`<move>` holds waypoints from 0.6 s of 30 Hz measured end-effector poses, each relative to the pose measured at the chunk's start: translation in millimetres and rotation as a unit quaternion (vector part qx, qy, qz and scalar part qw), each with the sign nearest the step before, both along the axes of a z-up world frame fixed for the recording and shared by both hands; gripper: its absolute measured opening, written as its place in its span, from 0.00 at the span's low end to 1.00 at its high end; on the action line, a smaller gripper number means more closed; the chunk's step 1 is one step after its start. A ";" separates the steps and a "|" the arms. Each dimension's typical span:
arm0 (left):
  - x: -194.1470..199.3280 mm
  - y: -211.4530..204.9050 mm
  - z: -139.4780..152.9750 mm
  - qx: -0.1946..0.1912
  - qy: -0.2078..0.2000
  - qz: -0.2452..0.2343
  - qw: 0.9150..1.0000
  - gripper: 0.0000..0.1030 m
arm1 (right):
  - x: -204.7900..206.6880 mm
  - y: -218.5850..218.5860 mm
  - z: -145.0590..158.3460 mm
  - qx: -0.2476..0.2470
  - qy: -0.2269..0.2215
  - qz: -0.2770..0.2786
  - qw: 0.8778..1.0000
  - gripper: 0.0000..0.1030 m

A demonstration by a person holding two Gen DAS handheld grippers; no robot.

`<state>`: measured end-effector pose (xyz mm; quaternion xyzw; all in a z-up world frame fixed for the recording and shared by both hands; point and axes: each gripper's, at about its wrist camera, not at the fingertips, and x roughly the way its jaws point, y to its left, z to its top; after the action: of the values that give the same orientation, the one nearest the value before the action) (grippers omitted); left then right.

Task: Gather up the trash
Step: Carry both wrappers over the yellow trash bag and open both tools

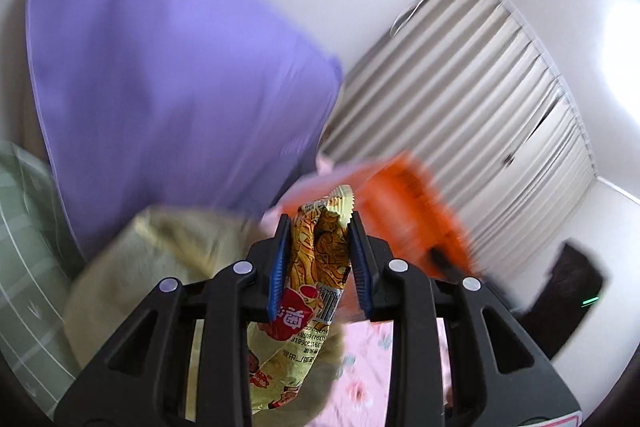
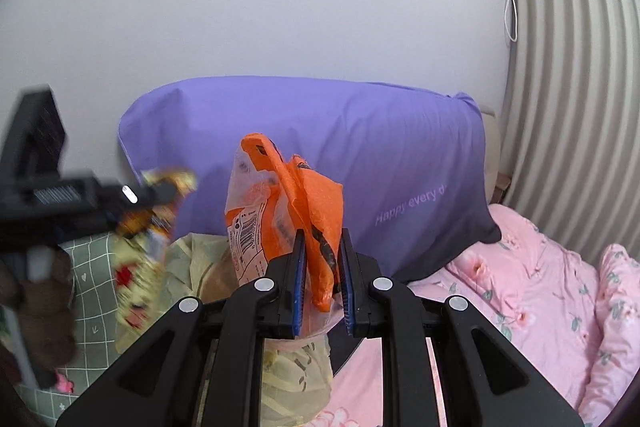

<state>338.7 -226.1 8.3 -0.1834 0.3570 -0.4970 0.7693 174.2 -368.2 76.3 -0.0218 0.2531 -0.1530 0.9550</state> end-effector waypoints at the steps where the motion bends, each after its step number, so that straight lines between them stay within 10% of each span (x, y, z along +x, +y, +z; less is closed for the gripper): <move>1: 3.4 -5.6 -15.6 0.030 0.004 0.004 1.000 0.26 | 0.5 -0.2 -3.6 0.006 0.003 0.002 1.000 0.16; 18: 9.6 51.7 -57.0 0.130 -0.056 0.069 0.988 0.27 | 43.2 45.8 -104.0 0.050 0.121 0.078 0.988 0.16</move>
<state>348.3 -174.4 -48.8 -0.0782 0.3618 -0.4019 0.8376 217.4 -322.4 -27.7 -0.0117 0.3713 -0.0619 0.9264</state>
